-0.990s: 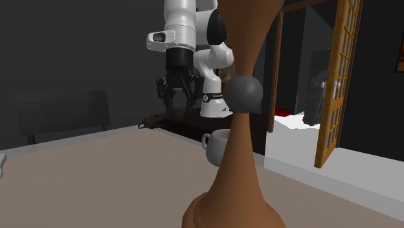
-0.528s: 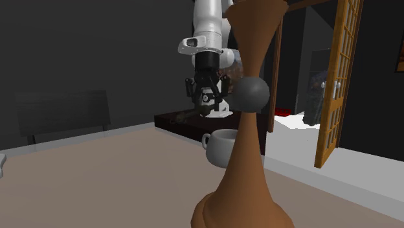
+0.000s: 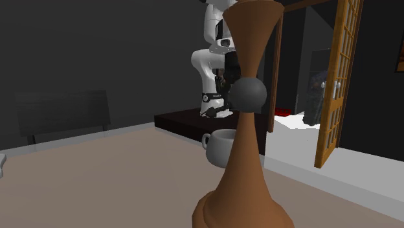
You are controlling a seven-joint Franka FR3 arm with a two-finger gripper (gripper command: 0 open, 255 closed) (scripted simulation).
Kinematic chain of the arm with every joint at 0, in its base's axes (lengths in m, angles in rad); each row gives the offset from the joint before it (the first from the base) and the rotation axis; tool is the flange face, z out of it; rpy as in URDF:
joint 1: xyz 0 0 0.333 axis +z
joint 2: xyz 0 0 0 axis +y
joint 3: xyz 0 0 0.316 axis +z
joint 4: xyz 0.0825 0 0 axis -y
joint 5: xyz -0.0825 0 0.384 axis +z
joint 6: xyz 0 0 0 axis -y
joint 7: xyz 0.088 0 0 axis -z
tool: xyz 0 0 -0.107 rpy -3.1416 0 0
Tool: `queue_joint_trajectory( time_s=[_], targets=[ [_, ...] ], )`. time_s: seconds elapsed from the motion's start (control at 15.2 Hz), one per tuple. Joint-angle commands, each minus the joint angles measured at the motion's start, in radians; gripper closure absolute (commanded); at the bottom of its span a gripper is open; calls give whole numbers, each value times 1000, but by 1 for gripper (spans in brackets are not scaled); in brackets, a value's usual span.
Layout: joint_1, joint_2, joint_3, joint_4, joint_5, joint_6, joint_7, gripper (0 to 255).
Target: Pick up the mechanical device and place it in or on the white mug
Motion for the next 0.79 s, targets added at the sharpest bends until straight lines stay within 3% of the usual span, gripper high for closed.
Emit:
queue_joint_trajectory(
  time_s=[0.0, 0.4, 0.73],
  targets=[
    [27, -35, 21, -34, 27, 2, 25, 255],
    [-20, 66, 48, -46, -97, 104, 117, 255],
    [-54, 163, 42, -42, -297, 179, 266, 255]
  ],
)
